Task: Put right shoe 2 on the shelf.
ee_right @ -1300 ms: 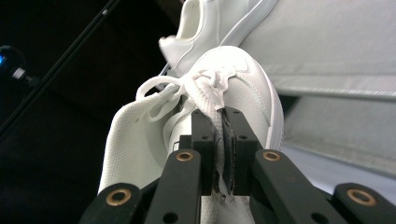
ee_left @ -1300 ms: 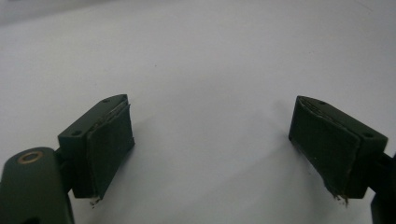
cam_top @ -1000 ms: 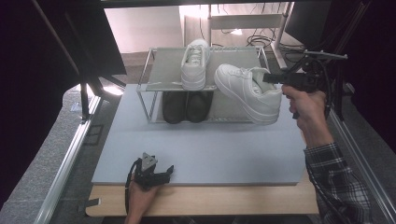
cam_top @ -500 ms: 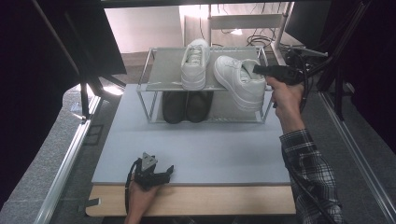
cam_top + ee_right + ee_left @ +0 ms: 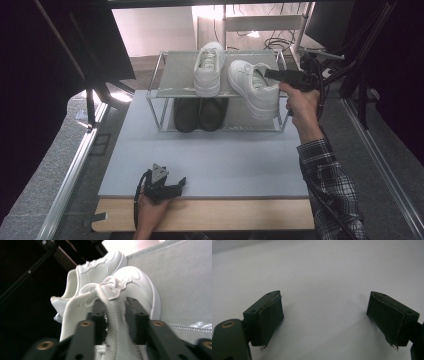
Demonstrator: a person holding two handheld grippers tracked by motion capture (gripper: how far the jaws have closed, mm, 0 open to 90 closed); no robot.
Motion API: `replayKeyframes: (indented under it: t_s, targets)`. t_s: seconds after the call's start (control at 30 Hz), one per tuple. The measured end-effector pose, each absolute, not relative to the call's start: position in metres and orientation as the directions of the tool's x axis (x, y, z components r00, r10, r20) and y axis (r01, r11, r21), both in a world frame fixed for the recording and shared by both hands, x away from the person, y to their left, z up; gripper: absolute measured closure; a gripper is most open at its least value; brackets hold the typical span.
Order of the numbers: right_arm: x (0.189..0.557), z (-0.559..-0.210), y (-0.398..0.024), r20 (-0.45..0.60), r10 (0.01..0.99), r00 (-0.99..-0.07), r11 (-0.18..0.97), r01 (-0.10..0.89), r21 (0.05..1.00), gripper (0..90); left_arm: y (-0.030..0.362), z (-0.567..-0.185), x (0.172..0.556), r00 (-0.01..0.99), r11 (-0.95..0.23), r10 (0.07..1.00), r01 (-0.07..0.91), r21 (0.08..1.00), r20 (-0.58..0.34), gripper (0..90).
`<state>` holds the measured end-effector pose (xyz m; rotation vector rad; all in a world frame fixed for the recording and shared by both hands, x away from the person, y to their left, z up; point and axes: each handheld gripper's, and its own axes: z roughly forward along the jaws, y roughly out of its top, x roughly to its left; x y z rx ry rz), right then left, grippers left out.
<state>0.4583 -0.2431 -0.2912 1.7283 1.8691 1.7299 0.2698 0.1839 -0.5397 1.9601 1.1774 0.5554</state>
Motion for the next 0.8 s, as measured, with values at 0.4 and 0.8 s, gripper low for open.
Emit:
replayKeyframes:
  t_s: [0.4,0.8]
  targets:
    - [0.4564,-0.2898,-0.2445,0.575,0.709,-0.408,-0.225,0.642,0.733,48.7,0.1839,-0.5397,0.2698,0.478,-0.278,0.878,0.543,0.792,-0.020,13.3]
    - [0.4543,-0.2879,-0.2448,0.558,0.715,-0.422,-0.206,0.636,0.744,50.9,0.1839,-0.5397,0.2699,0.478,-0.278,0.878,0.544,0.792,-0.020,13.3]
